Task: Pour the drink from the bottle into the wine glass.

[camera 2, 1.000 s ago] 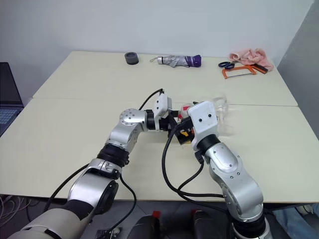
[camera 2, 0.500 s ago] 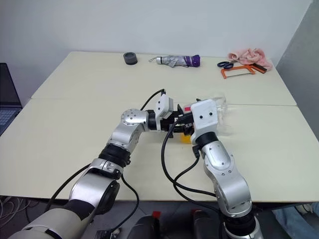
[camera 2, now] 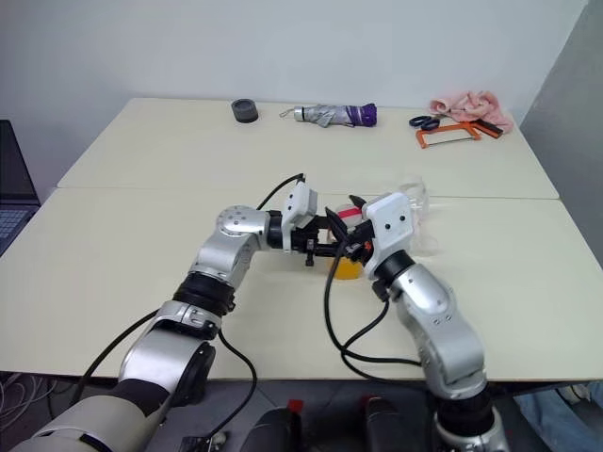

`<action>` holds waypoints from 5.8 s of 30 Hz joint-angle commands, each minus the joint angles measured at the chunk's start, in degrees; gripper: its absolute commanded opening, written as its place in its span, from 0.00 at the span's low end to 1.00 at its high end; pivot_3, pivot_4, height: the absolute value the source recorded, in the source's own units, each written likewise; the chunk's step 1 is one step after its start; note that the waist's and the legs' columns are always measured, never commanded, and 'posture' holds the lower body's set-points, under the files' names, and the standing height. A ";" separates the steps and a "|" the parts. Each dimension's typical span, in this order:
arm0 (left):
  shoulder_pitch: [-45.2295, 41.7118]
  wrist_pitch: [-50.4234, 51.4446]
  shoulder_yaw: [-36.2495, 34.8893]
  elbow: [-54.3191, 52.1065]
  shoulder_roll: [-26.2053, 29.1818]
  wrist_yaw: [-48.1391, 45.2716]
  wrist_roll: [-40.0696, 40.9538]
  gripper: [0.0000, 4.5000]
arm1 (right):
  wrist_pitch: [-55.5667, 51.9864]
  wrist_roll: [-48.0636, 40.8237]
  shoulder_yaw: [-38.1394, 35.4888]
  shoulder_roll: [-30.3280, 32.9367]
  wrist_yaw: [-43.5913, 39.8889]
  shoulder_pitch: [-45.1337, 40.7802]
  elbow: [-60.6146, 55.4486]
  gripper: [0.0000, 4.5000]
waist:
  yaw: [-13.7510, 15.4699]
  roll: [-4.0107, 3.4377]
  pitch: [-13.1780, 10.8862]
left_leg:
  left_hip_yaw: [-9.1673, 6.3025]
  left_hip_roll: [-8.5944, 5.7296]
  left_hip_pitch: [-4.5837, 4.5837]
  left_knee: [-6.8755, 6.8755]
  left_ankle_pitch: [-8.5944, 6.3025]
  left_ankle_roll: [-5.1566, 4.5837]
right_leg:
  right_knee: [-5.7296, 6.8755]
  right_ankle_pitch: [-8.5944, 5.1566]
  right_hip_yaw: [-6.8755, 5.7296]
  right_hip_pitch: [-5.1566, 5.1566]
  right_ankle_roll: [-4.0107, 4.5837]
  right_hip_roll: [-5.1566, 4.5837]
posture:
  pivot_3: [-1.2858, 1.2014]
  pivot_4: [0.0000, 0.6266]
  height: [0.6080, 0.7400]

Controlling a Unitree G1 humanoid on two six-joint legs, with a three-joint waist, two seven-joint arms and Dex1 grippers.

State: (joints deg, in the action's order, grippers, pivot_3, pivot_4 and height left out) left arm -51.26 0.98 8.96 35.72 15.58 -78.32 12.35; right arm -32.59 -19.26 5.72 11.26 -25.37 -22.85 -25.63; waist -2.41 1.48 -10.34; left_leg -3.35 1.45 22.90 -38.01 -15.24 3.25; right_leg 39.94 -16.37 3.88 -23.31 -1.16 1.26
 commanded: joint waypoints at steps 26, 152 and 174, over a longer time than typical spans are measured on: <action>3.58 2.20 -2.17 -12.98 1.25 2.34 4.74 0.39 | -1.82 -10.83 -7.51 15.39 -15.24 -5.39 -2.50 1.00 | 0.49 -0.11 -0.08 | -0.02 -0.03 0.04 0.03 0.00 -0.01 | 0.00 -0.01 -0.03 -0.02 0.01 -0.13 | 0.52 0.24 1.00; 1.04 0.57 -1.77 -6.04 3.98 -3.12 4.13 0.39 | -0.50 -1.83 -1.33 14.40 -5.28 -2.33 -6.63 1.00 | 0.52 -0.11 -0.08 | -0.01 0.01 0.03 0.01 0.00 0.00 | 0.00 0.00 0.00 -0.01 0.02 -0.03 | 0.52 0.24 1.00; 1.22 0.23 -1.85 -6.08 3.73 -2.41 4.25 0.39 | -3.92 -8.09 -2.94 15.05 -6.66 -2.34 -8.32 1.00 | 0.53 -0.11 -0.08 | -0.02 0.00 0.03 0.00 0.00 0.00 | 0.01 0.00 0.00 -0.01 0.02 -0.02 | 0.52 0.24 1.00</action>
State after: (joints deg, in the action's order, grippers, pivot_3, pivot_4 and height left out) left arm -48.20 2.09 8.51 30.18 19.14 -80.65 15.68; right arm -37.12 -26.59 4.42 25.89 -32.16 -24.35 -32.93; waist -1.88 1.37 -10.42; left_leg -3.36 1.45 22.92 -38.00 -15.24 3.24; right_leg 39.95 -16.38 3.88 -23.32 -1.14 1.23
